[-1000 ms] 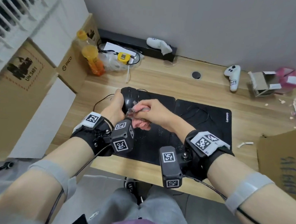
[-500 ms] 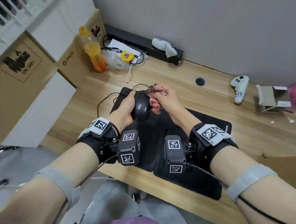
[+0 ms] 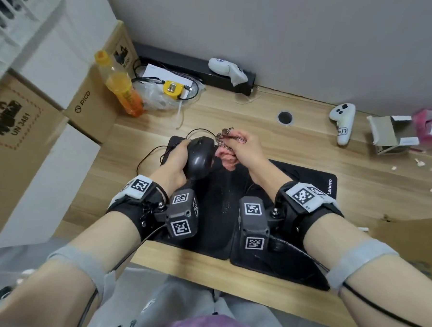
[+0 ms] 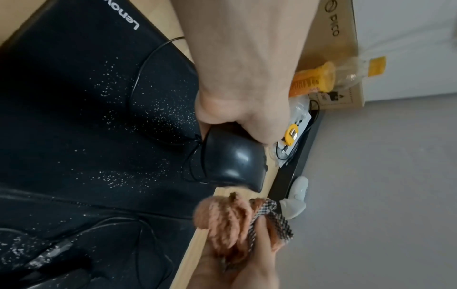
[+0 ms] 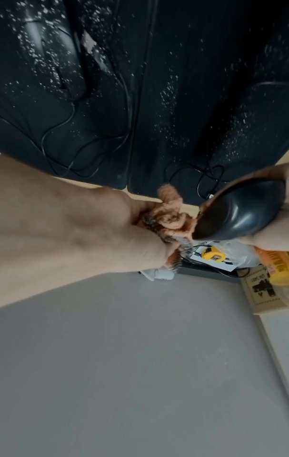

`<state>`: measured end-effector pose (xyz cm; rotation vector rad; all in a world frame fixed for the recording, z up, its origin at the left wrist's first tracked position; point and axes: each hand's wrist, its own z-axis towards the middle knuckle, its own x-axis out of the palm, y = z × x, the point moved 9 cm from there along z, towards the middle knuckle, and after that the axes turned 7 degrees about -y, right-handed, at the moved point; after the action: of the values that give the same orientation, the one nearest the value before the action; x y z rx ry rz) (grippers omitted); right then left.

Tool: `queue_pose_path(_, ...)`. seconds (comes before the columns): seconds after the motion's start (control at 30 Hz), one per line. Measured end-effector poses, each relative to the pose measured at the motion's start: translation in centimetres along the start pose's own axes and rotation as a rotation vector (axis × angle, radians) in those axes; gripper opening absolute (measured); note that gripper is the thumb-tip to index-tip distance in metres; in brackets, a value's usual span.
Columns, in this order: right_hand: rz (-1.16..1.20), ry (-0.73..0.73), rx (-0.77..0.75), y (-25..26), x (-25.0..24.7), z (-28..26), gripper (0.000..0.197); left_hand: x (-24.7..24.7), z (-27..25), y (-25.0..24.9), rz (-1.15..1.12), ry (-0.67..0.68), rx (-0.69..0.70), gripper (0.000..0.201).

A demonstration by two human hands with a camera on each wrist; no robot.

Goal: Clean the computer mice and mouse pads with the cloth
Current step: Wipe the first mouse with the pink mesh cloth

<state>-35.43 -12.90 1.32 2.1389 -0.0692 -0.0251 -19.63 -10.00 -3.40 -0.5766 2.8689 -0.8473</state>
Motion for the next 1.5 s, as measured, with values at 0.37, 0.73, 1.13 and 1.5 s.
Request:
queue_pose_path(0.37, -0.231, 0.134, -0.098, 0.5, 5.0, -2.3, 0.021, -1.4, 1.8, -1.9, -0.023, -0.232, -0.023, 0.041)
queue_pose_path(0.73, -0.098, 0.066, -0.122, 1.1, 1.8, -4.8, 0.008, -0.5, 0.2, -0.1, -0.123, -0.193, -0.030, 0.023)
queue_pose_path(1.13, -0.126, -0.114, -0.238, 2.2, -0.7, -3.0, 0.026, 0.6, -4.9, 1.3, 0.119, 0.080, 0.017, 0.036)
queue_pose_path(1.5, -0.150, 0.212, -0.134, 1.0, 0.6, -4.5, 0.010, -1.0, -5.1, 2.4, 0.243, 0.016, 0.042, 0.034)
